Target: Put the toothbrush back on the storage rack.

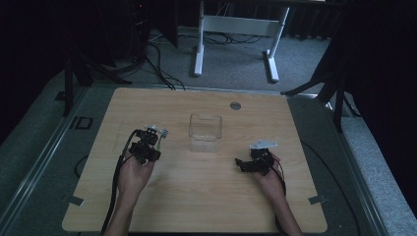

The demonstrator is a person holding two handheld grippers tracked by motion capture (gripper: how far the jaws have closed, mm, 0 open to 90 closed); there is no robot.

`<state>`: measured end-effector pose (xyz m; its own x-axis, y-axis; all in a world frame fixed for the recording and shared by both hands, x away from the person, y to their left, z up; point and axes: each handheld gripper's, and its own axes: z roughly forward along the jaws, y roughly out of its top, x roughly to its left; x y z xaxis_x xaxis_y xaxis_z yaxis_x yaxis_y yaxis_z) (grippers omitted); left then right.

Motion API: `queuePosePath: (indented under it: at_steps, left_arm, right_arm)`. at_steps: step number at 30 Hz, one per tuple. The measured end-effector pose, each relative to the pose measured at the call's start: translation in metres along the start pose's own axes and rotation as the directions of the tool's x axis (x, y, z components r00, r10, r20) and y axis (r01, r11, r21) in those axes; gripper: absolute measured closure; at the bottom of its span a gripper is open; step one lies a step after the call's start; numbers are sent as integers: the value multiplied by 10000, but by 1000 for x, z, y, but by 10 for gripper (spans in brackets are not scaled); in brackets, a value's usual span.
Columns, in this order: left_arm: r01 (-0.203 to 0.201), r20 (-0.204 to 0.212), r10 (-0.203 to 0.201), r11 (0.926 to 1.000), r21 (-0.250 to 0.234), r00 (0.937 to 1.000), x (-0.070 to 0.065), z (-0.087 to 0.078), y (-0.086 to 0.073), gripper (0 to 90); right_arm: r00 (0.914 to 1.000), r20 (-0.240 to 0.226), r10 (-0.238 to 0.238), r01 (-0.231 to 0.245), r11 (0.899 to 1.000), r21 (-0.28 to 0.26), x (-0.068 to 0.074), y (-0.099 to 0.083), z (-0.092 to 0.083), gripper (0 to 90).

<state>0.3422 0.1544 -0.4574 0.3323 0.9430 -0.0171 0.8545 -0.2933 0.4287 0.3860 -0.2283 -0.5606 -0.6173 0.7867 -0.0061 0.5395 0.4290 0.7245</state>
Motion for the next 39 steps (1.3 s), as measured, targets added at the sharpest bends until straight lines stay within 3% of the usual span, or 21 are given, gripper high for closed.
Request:
queuePosePath:
  at_steps: [25,27,39]
  left_arm:
    - [-214,202,239,9929,-1171,9995,-3,-10,3,819]
    - [-286,311,336,9884,-1494,9989,-3,-9,2,819]
    - [-260,537,384,9762,-2154,9978,0,-13,2,819]
  right_arm:
    - [10000,3,3,-3,10000,-6,0,0,0,167]
    - [10000,2,-11,11,10000,2,0,0,0,167]
    - [10000,-3,5,-5,10000,-1,0,0,0,167]
